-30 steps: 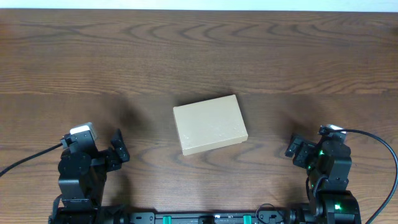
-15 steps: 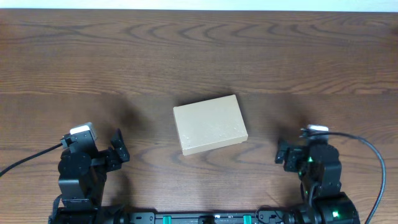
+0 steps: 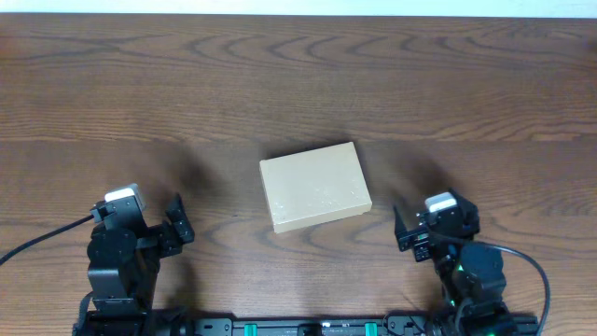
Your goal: Pack container
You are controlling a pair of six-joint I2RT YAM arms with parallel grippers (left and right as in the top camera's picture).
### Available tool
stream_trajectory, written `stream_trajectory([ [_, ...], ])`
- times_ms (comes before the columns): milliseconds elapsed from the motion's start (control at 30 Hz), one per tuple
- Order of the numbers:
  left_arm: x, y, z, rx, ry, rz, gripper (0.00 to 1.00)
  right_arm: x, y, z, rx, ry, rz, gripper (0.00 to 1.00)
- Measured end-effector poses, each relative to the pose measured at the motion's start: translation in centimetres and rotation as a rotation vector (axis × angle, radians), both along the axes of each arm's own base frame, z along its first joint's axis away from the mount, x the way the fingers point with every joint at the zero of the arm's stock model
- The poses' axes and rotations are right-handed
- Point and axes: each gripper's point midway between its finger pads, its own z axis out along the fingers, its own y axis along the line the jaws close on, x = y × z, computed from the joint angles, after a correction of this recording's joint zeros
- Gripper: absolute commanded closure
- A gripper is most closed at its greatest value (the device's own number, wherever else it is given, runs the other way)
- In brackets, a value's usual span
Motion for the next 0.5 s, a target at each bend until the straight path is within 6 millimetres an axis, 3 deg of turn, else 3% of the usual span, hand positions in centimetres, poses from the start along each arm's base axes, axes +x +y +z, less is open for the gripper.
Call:
stream_trajectory([
  [133, 0.0, 0.0, 0.0, 0.000, 0.000, 0.000, 0.05, 0.2, 0.1, -1.0, 0.019, -0.033, 0.013, 0.01],
  [300, 0.0, 0.0, 0.0, 0.000, 0.000, 0.000, 0.05, 0.6, -0.5, -0.2, 0.028, -0.075, -0.008, 0.01],
  [500, 0.0, 0.0, 0.0, 0.000, 0.000, 0.000, 0.05, 1.0, -1.1, -0.9, 0.028, -0.087, -0.031, 0.01],
])
